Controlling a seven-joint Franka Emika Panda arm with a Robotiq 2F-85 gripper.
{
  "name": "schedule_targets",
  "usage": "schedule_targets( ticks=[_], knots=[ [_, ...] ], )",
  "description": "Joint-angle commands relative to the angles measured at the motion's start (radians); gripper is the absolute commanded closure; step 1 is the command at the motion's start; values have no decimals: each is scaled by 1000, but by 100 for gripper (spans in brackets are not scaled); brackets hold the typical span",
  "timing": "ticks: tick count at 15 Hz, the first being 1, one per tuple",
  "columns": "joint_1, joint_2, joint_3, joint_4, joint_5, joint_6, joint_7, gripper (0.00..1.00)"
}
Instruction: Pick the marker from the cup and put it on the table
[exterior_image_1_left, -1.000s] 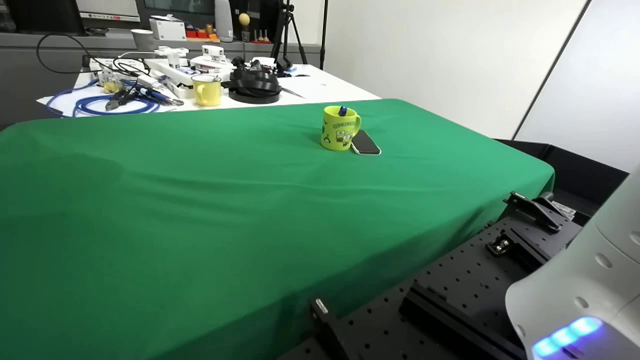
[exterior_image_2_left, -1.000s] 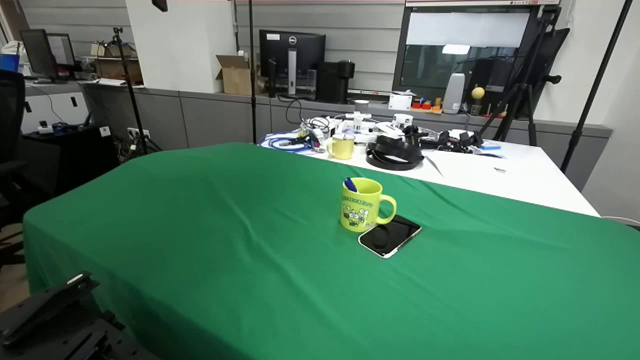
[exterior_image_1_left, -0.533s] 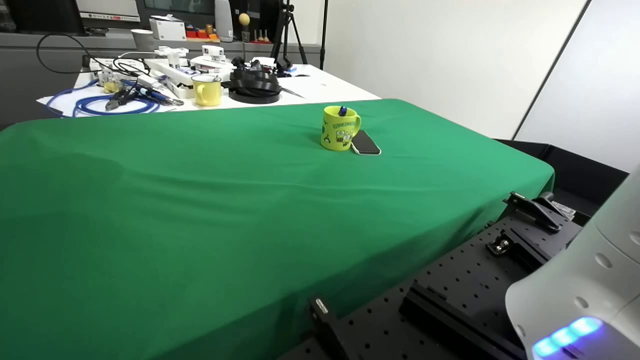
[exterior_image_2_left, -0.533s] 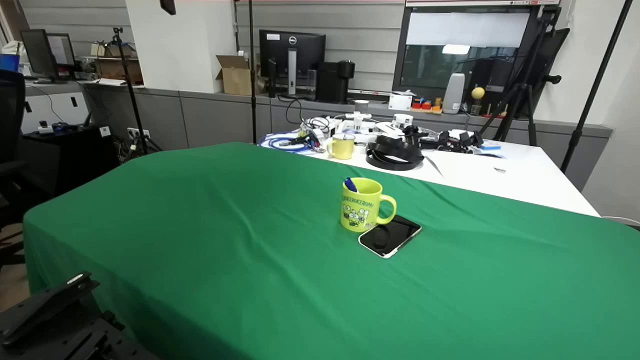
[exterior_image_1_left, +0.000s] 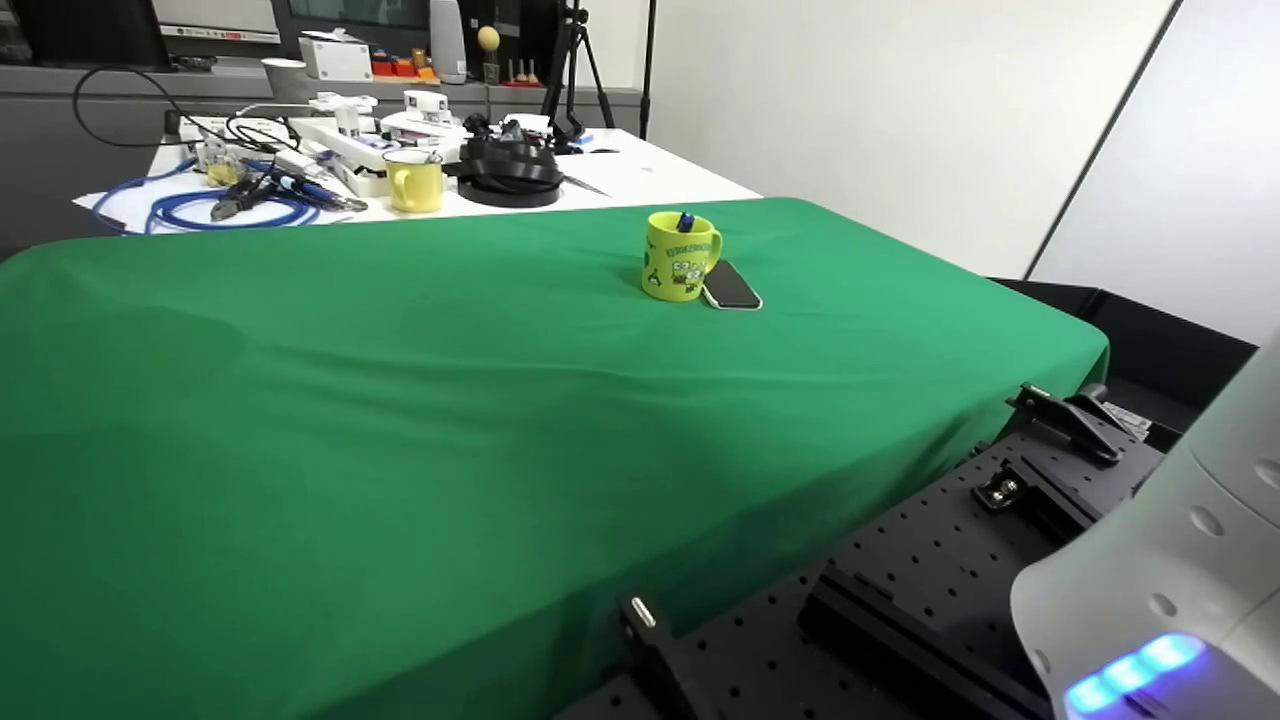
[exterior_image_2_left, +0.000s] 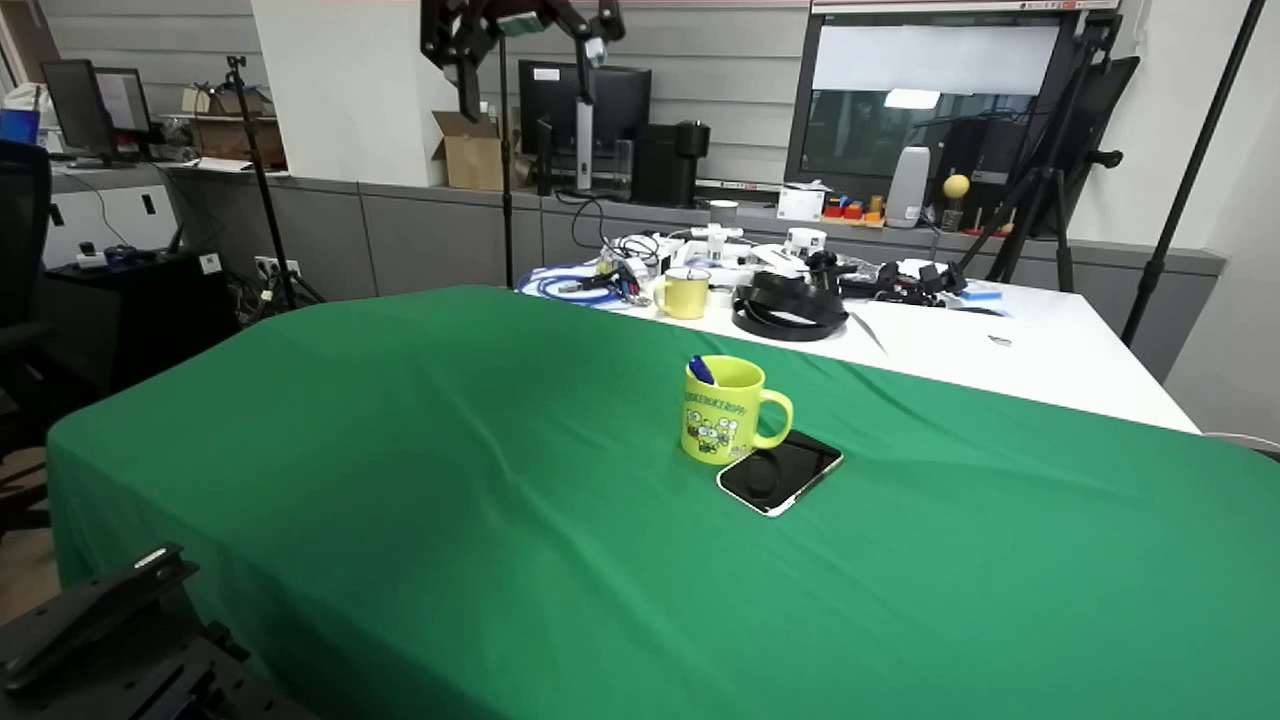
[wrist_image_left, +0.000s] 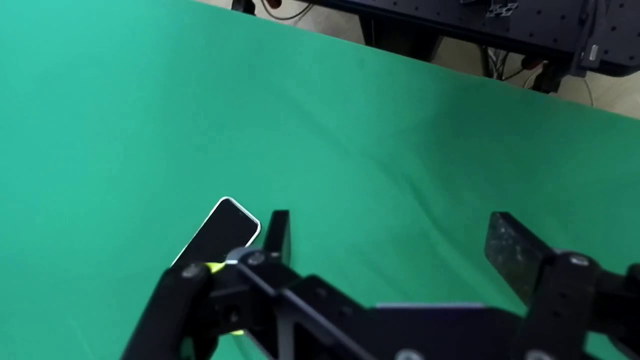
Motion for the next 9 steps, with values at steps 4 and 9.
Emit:
schedule_targets(
  ticks=[4, 9],
  knots=[
    [-81, 297, -114, 301, 79, -242, -36, 0],
    [-124, 357, -149, 310, 149, -228, -98, 0]
  ],
)
